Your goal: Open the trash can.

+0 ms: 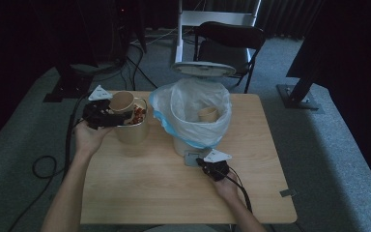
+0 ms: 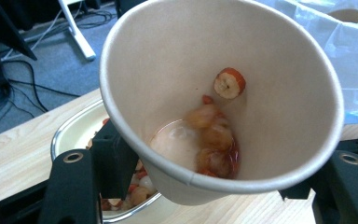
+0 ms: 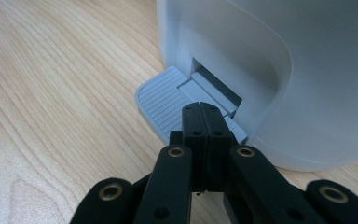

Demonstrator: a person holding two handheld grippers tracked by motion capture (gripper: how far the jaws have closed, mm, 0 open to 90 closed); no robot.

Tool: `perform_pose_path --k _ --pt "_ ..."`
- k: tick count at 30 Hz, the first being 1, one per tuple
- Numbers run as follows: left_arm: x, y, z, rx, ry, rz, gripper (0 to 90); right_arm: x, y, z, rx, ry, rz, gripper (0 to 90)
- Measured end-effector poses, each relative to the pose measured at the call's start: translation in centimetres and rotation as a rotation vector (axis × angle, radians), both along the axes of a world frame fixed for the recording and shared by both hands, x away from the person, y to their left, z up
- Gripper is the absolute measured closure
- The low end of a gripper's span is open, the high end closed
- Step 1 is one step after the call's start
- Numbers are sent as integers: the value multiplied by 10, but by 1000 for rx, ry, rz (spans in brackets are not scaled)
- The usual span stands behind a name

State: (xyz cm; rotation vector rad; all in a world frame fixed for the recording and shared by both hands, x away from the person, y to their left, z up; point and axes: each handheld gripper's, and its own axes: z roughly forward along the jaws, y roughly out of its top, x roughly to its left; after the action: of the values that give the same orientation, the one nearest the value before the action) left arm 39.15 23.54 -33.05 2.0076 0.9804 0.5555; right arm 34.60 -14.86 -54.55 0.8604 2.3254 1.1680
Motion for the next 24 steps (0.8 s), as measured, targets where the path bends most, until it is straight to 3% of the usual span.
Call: perform_pose_path --k 9,18,24 --pt "-6 -11 6 -17 2 -37 350 0 0 0 0 0 -1 900" --pt "-8 -41 19 -36 2 -126 350 0 0 0 -1 0 -1 900" --pt "-8 -54 25 -47 -3 -157 349 0 0 0 -1 2 0 900"
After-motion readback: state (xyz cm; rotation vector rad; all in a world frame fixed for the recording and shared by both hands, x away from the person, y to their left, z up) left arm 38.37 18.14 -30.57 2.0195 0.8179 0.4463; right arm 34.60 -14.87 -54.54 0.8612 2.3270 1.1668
